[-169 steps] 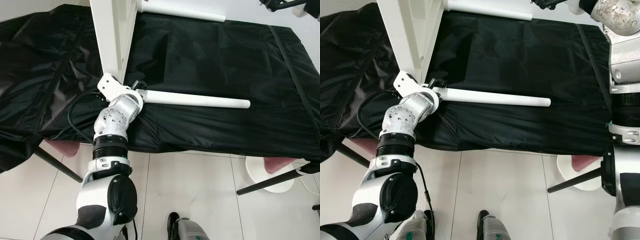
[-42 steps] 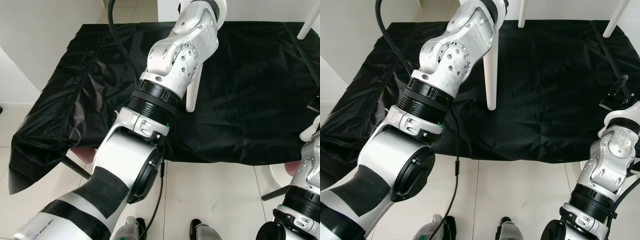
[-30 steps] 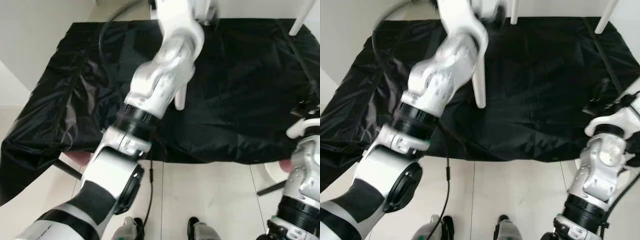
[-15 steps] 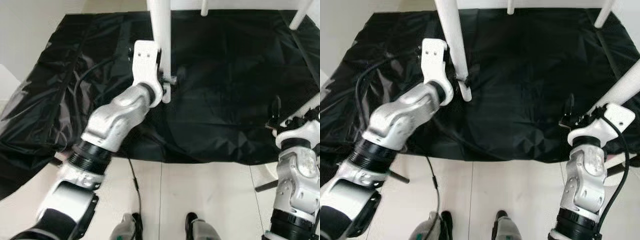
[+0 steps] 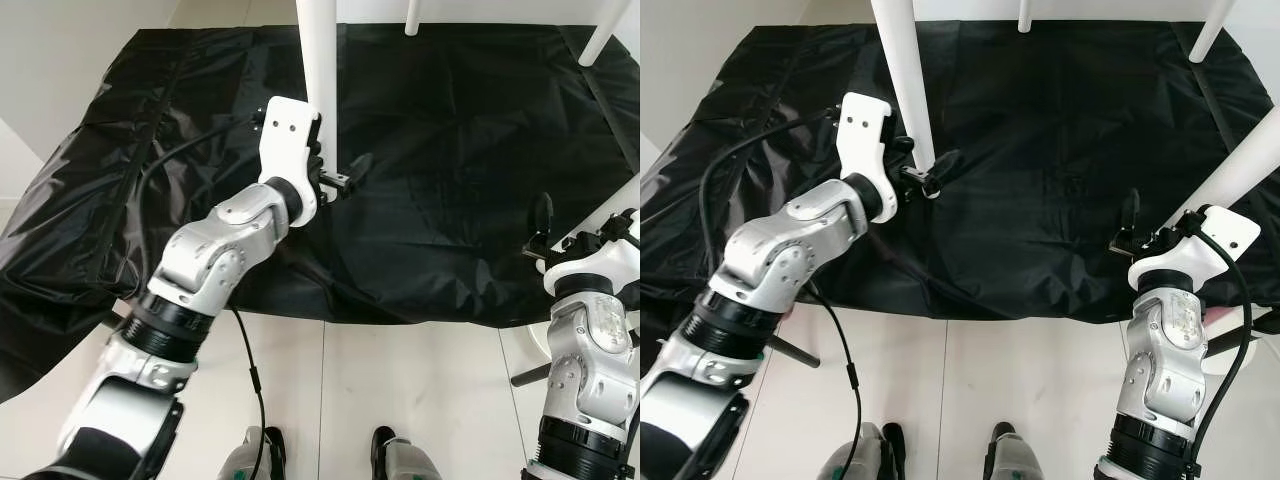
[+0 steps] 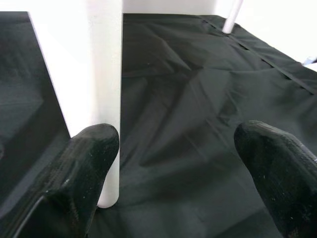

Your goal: Building children table

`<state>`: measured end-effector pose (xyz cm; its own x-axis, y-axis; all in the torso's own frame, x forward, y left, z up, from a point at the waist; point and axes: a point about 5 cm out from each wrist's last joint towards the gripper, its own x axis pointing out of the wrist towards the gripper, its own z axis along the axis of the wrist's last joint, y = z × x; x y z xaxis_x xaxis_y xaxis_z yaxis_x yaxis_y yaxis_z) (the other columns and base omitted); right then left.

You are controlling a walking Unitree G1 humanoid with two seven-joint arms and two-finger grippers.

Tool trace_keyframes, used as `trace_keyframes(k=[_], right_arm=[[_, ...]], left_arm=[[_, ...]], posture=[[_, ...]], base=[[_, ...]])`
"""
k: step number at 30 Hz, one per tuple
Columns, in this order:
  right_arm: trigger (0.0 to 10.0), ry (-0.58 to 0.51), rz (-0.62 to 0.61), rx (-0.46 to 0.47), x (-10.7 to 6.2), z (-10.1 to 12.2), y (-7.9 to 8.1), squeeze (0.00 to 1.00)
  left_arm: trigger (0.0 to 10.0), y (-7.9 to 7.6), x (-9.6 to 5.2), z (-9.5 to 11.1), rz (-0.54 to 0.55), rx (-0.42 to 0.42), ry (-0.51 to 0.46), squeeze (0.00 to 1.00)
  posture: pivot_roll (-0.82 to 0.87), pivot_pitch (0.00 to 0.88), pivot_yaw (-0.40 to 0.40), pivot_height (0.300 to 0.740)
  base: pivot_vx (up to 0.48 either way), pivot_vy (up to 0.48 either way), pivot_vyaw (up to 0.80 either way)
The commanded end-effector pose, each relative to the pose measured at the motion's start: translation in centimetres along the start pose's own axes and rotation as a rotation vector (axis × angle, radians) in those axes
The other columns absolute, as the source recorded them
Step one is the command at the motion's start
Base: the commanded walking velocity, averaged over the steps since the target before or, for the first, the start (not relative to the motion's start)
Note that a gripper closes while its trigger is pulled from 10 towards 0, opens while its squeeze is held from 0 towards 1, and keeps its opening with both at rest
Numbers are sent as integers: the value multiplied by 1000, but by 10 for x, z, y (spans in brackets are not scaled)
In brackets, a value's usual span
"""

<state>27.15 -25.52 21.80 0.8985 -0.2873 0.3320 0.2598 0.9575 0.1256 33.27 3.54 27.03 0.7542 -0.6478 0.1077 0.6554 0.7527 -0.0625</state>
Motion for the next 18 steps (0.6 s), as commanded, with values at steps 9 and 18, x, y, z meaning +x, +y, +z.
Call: trace_keyframes(k=[9,18], right_arm=[[10000,-8,95,28,4,4,19,0],[10000,-6,98,6,3,6,13,0]], left_arm=[[10000,20,9,4,154,61,2,0],[10000,18,-4,-2,28,148,63,1000]], posture=[[111,198,68,740],[103,212,76,740]], base=[[0,0,0],[0,0,0]])
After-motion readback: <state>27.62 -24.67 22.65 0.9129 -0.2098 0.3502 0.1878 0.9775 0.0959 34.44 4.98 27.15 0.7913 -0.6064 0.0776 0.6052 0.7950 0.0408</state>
